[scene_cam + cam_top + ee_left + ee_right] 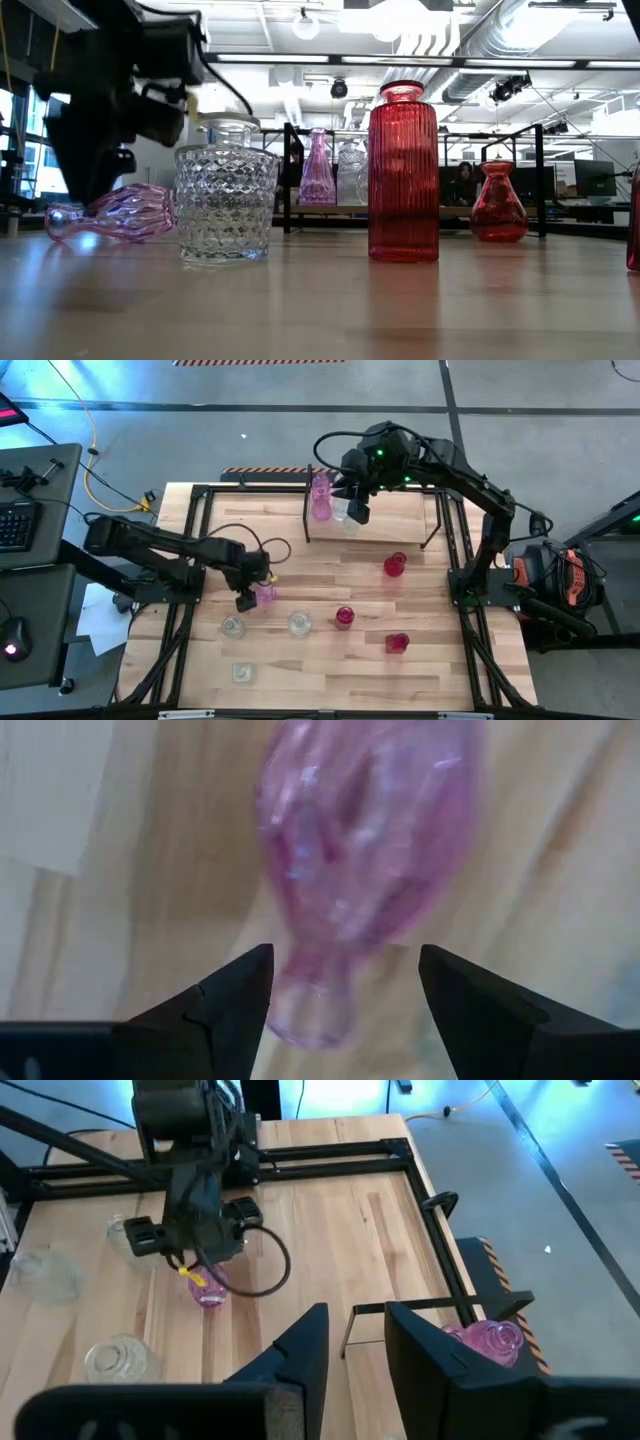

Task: Sort vases onto shelf
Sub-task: Align the violet vase with the other violet vase on the shelf

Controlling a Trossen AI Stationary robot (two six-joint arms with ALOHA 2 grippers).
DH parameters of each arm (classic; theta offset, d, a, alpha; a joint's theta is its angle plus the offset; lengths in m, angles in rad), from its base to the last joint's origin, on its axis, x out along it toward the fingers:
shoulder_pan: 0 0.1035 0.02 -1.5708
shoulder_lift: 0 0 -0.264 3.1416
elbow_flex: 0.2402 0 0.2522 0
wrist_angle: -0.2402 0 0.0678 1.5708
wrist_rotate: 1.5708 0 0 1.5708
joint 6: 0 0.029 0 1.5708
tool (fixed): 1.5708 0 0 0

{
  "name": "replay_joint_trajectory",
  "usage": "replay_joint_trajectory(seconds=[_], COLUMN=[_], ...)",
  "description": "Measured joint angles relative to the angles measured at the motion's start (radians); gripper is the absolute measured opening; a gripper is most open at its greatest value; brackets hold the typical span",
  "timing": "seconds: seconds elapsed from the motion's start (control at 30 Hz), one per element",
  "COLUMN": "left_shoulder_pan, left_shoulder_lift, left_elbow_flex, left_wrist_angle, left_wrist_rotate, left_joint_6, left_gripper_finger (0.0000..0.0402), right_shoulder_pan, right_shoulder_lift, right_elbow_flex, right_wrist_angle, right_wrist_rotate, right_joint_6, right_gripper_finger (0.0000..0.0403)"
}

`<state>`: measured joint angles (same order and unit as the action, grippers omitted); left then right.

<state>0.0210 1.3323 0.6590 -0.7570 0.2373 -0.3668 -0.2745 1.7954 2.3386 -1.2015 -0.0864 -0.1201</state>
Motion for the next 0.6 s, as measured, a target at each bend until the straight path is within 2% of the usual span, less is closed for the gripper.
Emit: replay_joint_trajectory(seconds=[0.1,0.27,0.43,0.6], left_shoulder_pan=[-0.013,-0.025,-0.026,-0.021], left_shoulder_lift=[0.065,0.152,0.177,0.175], left_elbow_flex=[0.0,0.006,0.021,0.086], left_wrist_angle=[0.006,0.026,0.007,-0.073], left_wrist_rotate=[-0.036,-0.04,-0.041,-0.04], left_joint_6=[0.026,0.036,0.039,0.101], left_gripper_finger=[0.0243,0.0243,0.024,0.0209], right_shoulder_pan=[0.002,0.002,0.002,0.002], right_shoulder_lift=[0.0,0.0,0.0,0.0], right_elbow_flex=[0.0,0.0,0.0,0.0], right_wrist_angle=[0.0,-0.001,-0.001,0.0], right_wrist_rotate=[-0.004,-0.012,-0.012,-0.012], right_joint_6=[-0.005,-0.019,-0.02,-0.039], right_gripper_finger=[0.0084,0.0084,0.0084,0.0084])
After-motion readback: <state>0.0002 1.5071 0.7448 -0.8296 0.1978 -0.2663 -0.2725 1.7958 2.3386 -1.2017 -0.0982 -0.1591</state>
